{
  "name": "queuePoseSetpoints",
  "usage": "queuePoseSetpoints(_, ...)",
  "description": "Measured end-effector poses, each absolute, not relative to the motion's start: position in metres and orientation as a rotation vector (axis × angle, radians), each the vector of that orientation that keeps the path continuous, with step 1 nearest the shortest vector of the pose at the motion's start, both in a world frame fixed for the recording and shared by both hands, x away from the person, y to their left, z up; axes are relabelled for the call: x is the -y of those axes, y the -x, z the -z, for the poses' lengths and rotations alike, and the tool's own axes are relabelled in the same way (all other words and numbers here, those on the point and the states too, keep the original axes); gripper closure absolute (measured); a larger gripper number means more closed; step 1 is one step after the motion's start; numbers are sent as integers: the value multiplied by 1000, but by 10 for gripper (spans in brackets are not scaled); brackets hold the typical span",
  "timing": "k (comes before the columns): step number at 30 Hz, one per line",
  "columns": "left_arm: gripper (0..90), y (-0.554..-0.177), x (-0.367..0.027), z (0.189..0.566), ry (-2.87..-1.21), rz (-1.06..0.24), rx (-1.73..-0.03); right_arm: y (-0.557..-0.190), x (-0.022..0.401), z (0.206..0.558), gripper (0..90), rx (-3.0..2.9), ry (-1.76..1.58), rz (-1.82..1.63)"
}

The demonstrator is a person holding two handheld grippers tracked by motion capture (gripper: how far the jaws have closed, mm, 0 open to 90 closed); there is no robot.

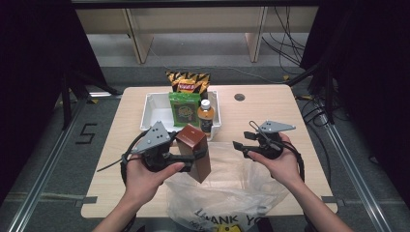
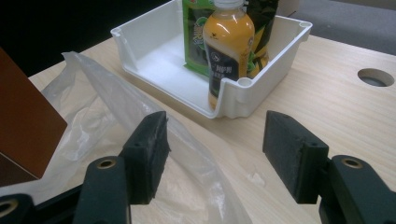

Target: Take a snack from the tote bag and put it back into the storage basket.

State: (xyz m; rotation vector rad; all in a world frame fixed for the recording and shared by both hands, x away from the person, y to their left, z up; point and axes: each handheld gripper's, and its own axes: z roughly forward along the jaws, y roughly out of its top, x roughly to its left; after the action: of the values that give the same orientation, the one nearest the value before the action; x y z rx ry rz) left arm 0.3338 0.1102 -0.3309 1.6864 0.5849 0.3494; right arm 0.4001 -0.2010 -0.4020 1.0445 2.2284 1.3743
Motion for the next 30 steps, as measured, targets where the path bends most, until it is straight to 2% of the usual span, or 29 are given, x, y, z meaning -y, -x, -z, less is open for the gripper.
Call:
queuePoseSetpoints(13, 257, -340, -116, 302, -1660, -388, -554, -401, 202, 403, 407, -2237, -1031, -1359)
queuePoseSetpoints(30, 259, -348, -128, 286, -1633, -450, -565, -399, 201, 403, 408, -2243, -1061, -1353)
